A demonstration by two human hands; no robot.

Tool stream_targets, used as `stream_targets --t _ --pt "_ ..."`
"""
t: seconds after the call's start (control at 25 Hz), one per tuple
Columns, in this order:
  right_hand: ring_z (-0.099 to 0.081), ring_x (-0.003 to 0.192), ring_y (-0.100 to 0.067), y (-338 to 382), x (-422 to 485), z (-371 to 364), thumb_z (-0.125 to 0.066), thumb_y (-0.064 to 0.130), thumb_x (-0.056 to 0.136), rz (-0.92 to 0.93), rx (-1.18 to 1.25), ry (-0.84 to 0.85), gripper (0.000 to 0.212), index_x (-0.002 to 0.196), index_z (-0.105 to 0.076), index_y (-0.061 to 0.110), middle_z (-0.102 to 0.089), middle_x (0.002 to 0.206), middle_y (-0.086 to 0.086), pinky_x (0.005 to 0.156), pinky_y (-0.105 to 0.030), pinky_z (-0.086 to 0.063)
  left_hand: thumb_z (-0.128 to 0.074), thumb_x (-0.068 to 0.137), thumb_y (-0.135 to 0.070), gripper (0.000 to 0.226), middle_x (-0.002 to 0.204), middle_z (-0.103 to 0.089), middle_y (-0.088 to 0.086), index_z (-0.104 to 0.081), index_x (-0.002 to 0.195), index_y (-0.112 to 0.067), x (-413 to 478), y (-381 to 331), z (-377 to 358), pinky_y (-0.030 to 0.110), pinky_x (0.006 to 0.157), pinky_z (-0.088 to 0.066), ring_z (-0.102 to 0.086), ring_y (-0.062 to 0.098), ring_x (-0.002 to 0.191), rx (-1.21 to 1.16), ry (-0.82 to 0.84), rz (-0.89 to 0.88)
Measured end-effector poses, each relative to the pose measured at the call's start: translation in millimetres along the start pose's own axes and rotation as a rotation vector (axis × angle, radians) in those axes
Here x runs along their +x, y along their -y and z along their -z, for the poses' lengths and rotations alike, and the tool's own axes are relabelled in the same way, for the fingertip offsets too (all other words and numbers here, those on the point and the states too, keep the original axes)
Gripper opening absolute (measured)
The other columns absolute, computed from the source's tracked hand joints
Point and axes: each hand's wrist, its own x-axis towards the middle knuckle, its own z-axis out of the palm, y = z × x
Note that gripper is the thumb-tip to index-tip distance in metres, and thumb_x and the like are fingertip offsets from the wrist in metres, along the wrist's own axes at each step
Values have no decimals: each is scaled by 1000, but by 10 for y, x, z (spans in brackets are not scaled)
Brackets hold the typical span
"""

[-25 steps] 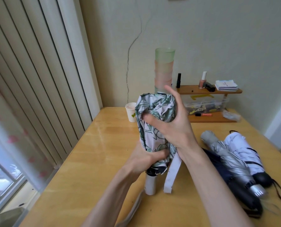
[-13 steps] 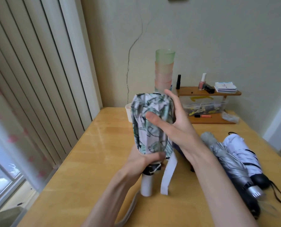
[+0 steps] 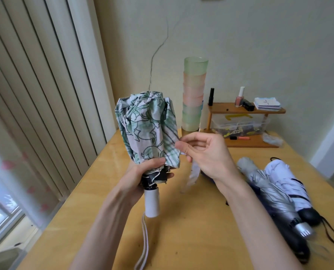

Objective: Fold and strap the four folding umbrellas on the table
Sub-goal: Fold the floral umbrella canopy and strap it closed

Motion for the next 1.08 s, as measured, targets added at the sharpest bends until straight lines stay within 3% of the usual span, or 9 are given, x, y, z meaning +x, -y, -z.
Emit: stream_targets --t 0.12,0.28,0.36,0.48,0.64,0.8,0.92,1.0,1.08 --pt "-58 61 -8 33 -22 151 -85 21 79 -52 -5 81 19 97 -79 22 -76 79 -1 65 -19 -54 -76 71 -7 36 98 -75 22 -74 103 7 -20 -52 80 39 69 -63 -72 37 80 5 -20 33" --pt "-66 72 3 58 -26 193 -75 11 97 6 -203 98 19 91 -78 29 -77 78 17 75 -14 -52 -75 72 -10 29 101 -79 18 -79 100 -5 -21 -70 79 46 76 -66 -76 35 80 68 -7 42" --pt "-71 88 3 60 -14 186 -71 13 100 36 -212 79 15 95 -78 25 -79 88 19 84 -13 -52 -77 71 -16 32 94 -80 10 -76 101 -6 -19 -56 67 34 72 -63 -76 25 78 54 -54 63" --pt "-66 82 4 22 4 182 -66 16 103 26 -178 76 11 100 -75 23 -74 84 23 81 -15 -50 -74 71 -24 30 88 -79 5 -77 97 -8 -42 -52 86 21 62 -57 -74 14 72 -9 -91 107" --pt "-70 97 -7 -3 15 272 -58 20 108 -19 -82 -10 17 108 -75 18 -78 99 9 89 -21 -53 -75 70 -18 16 86 -78 7 -83 84 -12 -45 -66 147 26 60 -59 -74 18 69 -56 -134 69" --pt "-68 113 -10 -41 26 335 -52 27 111 -78 -156 -37 21 112 -72 18 -75 114 -1 100 -25 -51 -78 69 -14 32 87 -77 8 -75 99 -7 -15 -76 123 29 59 -59 -73 21 69 -12 -165 53" --pt "-67 115 -1 -36 17 309 -55 26 110 -82 -214 -52 18 118 -70 19 -75 114 6 104 -22 -49 -78 68 -14 36 84 -76 6 -73 103 -7 7 -72 121 28 56 -57 -72 21 69 26 -200 13" --pt "-64 114 12 36 2 287 -63 39 104 -87 -176 -35 33 135 -63 26 -70 124 16 95 -13 -48 -78 67 -13 40 90 -78 6 -73 107 -9 30 -58 140 31 61 -59 -73 22 75 67 -214 -14" --pt "-57 123 15 100 -9 236 -72 58 90 -95 -121 0 72 153 -48 33 -57 145 18 100 -15 -47 -80 67 -14 47 98 -79 8 -73 113 -10 41 -51 139 33 69 -62 -74 24 84 142 -201 -17"
